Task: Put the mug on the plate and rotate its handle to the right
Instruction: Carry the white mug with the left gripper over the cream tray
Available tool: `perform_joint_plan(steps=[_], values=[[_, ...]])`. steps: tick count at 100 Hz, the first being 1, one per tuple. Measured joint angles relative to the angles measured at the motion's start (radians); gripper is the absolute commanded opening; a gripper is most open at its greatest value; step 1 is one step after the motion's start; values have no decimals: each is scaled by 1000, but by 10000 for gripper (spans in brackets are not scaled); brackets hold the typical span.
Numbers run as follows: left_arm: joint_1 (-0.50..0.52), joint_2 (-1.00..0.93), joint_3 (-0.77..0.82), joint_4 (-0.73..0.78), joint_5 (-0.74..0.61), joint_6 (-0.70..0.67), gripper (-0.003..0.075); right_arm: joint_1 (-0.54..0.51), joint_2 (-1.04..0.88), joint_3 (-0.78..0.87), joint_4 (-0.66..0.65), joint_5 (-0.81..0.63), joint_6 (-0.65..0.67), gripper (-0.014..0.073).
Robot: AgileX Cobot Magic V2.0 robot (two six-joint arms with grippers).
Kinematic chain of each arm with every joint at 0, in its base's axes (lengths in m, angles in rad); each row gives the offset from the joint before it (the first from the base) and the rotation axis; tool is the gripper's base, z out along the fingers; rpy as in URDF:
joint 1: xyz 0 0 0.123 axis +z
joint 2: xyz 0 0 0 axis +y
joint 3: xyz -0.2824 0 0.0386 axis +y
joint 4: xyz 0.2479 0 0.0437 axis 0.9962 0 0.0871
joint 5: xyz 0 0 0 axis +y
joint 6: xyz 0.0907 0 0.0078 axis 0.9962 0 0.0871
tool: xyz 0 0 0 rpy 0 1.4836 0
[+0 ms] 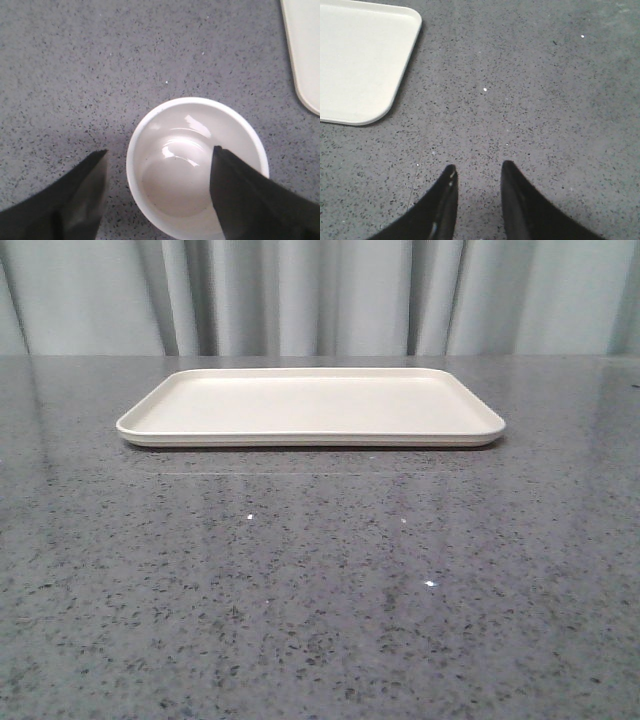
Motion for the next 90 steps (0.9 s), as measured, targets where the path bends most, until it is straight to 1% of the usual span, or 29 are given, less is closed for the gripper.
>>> perform_joint_plan(steps=[33, 43, 64, 90], values=[[0, 131, -1, -2, 7, -11, 430, 0, 0, 0, 0, 0, 0, 236], [0, 150, -2, -2, 7, -11, 406, 0, 0, 0, 0, 0, -2, 236], [0, 183, -2, -2, 7, -11, 278, 0, 0, 0, 0, 0, -2, 236], [0, 185, -8, -2, 5, -11, 77, 0, 0, 0, 0, 2, -2, 236]])
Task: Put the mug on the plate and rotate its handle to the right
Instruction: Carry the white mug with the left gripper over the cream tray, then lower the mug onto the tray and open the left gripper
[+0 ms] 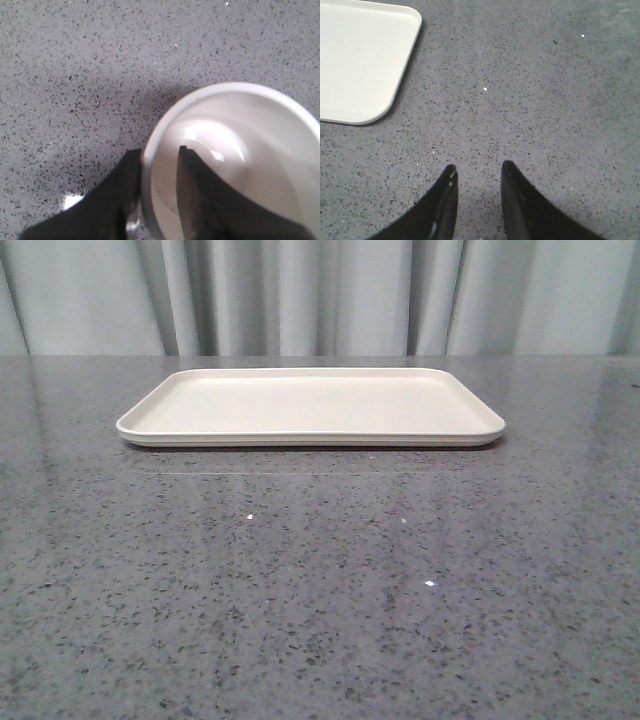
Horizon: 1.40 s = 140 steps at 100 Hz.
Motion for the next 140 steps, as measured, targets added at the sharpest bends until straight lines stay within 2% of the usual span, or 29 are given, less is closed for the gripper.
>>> perform_joint_plan(steps=[16, 44, 82, 107, 140], values=[[0, 0, 0, 0, 0, 0, -18, 0, 0, 0, 0, 0, 0, 236], [0, 2, -31, -8, 2, 0, -19, 0, 0, 0, 0, 0, 0, 236], [-9, 67, -166, -149, -23, 0, -19, 0, 0, 0, 0, 0, 0, 236], [-156, 192, -260, -173, -96, -16, -19, 0, 0, 0, 0, 0, 0, 236], [-350, 450, -490, -175, -120, -66, -19, 0, 0, 0, 0, 0, -2, 236]])
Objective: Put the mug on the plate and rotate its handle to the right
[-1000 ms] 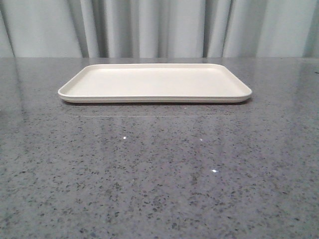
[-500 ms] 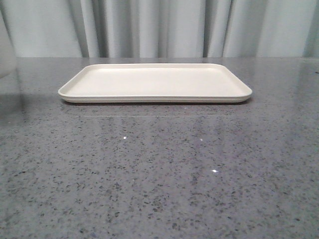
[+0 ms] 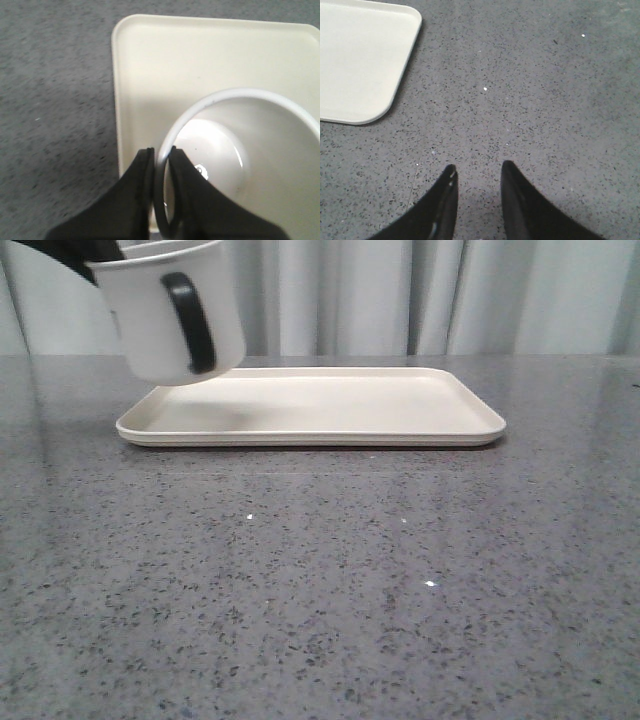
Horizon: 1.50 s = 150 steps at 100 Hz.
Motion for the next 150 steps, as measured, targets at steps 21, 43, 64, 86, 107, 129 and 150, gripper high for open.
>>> perform_joint_plan(steps=[21, 43, 64, 86, 107, 129, 150], values=[[-91, 163, -164, -1, -1, -6, -19, 0, 0, 0, 2, 0, 0, 236], [-118, 269, -255, -2, -1, -8, -19, 0, 0, 0, 8, 0, 0, 236], [-121, 304, -261, -2, 2, -10, -19, 0, 0, 0, 8, 0, 0, 236], [-121, 305, -262, -2, 4, -5, 95, 0, 0, 0, 8, 0, 0, 236], [-121, 305, -262, -2, 4, -5, 328, 0, 0, 0, 8, 0, 0, 236], [-121, 293, -262, -2, 4, -4, 327, 0, 0, 0, 8, 0, 0, 236], [-124, 198, -259, 37, -11, 15, 300, 6, 0, 0, 8, 0, 0, 236]])
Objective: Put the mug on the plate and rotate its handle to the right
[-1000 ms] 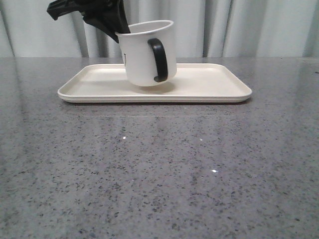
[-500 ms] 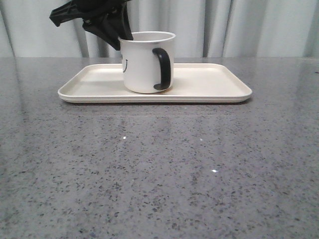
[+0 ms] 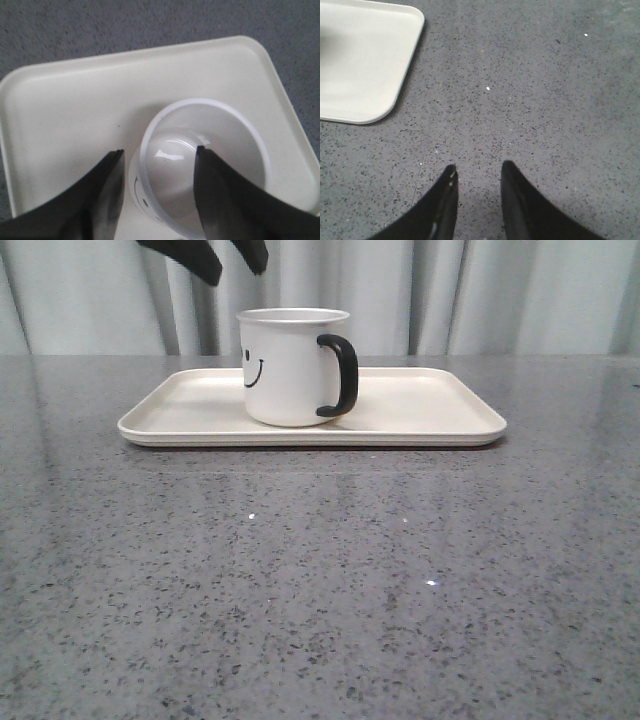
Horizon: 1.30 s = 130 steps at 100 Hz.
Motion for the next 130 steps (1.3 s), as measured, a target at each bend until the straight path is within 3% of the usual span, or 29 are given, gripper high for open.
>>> perform_joint_plan(steps=[25, 39, 66, 130], values=[[0, -195, 116, 50, -36, 21, 196, 49, 0, -25, 0, 22, 0, 236], [0, -319, 235, 59, -74, 22, 177, 70, 11, -86, 1, 43, 0, 240], [0, -529, 438, 60, -106, 24, 177, 72, 111, -238, 9, 107, 0, 459], [0, -765, 611, 35, -53, 24, 177, 297, 590, -715, 29, 318, 0, 452]])
